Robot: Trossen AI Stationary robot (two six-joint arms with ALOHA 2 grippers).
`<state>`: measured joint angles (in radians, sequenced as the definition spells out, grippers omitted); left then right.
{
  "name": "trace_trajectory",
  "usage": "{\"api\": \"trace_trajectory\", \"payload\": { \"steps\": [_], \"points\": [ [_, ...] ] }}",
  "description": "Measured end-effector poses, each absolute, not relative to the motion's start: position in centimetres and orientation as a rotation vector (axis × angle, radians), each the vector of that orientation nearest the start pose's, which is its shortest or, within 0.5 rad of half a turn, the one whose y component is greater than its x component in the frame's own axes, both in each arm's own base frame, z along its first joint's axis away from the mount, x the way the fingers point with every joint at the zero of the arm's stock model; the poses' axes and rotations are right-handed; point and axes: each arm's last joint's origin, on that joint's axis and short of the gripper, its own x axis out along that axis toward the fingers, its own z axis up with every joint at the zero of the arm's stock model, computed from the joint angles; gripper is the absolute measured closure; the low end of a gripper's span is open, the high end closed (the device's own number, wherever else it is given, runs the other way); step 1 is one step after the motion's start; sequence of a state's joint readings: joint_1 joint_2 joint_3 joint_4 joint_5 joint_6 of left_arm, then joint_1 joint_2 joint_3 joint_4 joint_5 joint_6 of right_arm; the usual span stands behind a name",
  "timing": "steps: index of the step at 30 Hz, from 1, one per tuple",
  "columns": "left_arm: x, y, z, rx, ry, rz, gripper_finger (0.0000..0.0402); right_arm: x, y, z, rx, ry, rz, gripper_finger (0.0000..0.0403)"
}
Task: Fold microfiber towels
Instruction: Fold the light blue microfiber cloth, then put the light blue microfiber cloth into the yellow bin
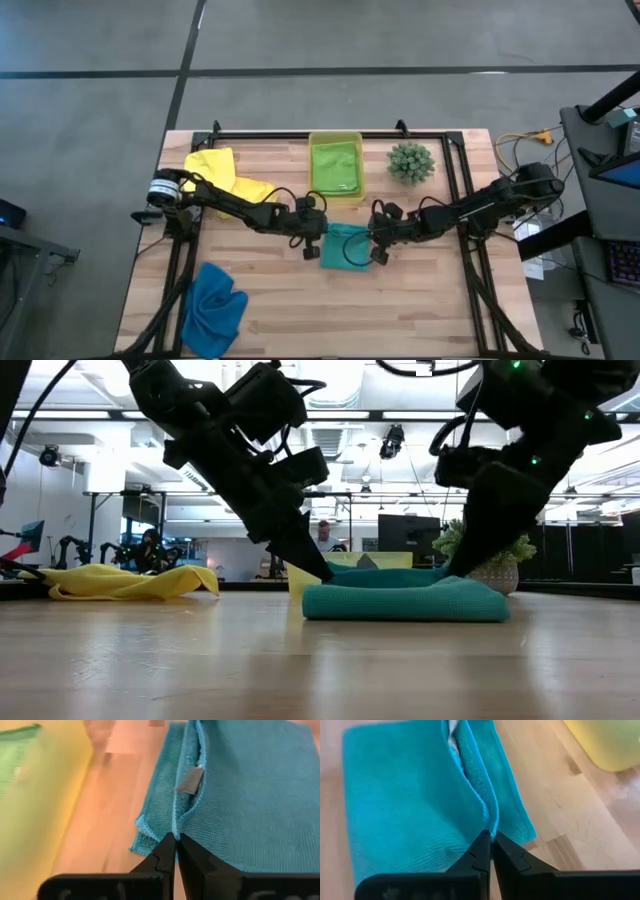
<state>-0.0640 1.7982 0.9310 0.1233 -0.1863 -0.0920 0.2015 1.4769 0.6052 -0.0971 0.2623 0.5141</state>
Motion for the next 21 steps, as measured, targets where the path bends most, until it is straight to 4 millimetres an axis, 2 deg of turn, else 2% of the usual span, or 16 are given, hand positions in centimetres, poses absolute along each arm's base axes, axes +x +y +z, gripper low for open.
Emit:
{"api": "trace_trajectory", "payload": {
  "steps": [5,11,14,16,21],
  "points": [
    [35.4,-1.2,14.9,0.021,0.725,0.214,0.0363,25.1,3.6,13.8,0.273,0.891,-0.326,0.037],
    [35.3,-0.6,15.3,0.01,0.718,0.239,0.0299,25.0,3.2,14.9,0.278,0.826,-0.367,0.0302],
    [35.3,-0.5,16.1,0.004,0.692,0.238,0.0277,24.9,3.4,15.7,0.285,0.788,-0.347,0.0269],
    [35.3,-0.6,16.7,-0.011,0.672,0.204,0.027,24.9,3.9,16.0,0.285,0.77,-0.296,0.0251],
    [35.6,-1.4,17.5,-0.05,0.612,-0.041,0.0267,25.7,5.9,16.1,0.257,0.706,-0.149,0.021]
  ]
}}
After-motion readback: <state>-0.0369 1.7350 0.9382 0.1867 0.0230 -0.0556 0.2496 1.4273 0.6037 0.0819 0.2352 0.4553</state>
